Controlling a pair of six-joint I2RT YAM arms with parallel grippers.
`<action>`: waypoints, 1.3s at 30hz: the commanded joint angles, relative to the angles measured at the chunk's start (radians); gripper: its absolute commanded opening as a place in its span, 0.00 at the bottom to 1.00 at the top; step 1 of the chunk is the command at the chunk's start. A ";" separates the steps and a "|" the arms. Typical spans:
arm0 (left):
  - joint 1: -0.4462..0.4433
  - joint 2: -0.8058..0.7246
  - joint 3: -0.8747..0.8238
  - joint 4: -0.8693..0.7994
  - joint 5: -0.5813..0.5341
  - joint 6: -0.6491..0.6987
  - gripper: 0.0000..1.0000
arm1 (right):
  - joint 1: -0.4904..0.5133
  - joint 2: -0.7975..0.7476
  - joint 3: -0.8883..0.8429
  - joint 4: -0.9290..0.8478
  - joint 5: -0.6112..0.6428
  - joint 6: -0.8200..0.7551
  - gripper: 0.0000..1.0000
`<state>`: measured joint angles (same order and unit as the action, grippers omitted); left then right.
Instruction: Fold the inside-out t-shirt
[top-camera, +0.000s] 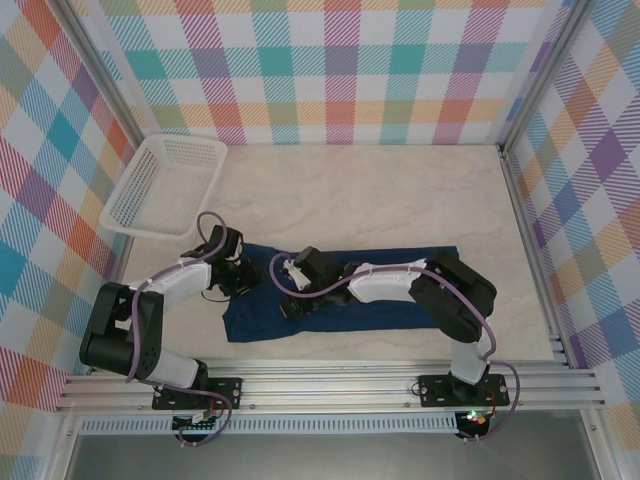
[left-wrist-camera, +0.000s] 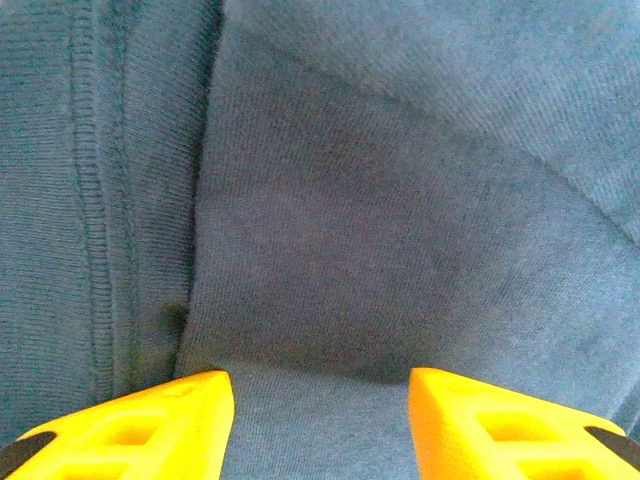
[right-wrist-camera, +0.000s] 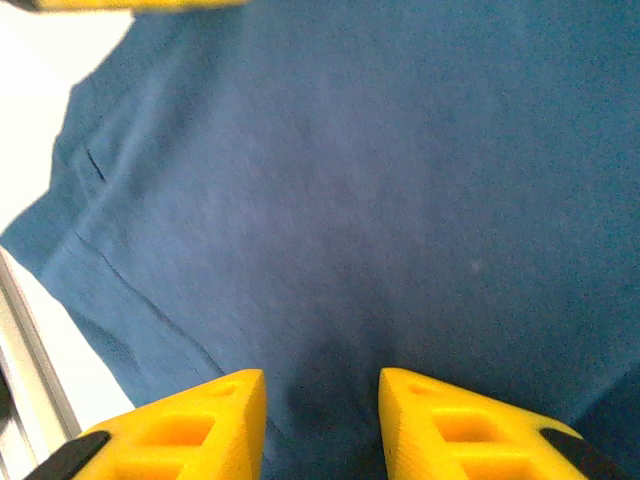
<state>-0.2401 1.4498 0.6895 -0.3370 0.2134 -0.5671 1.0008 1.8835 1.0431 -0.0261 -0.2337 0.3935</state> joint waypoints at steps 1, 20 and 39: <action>-0.004 -0.001 -0.018 -0.004 -0.086 0.046 0.50 | -0.001 -0.017 -0.024 -0.097 -0.037 -0.012 0.36; 0.046 -0.205 -0.018 -0.118 -0.146 0.079 0.91 | -0.268 -0.437 -0.135 -0.252 0.008 -0.047 0.58; -0.028 -0.026 0.030 -0.126 -0.120 0.202 1.00 | -0.433 -0.416 -0.201 -0.300 -0.088 0.033 0.60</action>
<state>-0.2317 1.3987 0.6914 -0.4679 0.0784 -0.3950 0.5690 1.4513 0.8227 -0.3428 -0.2745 0.4068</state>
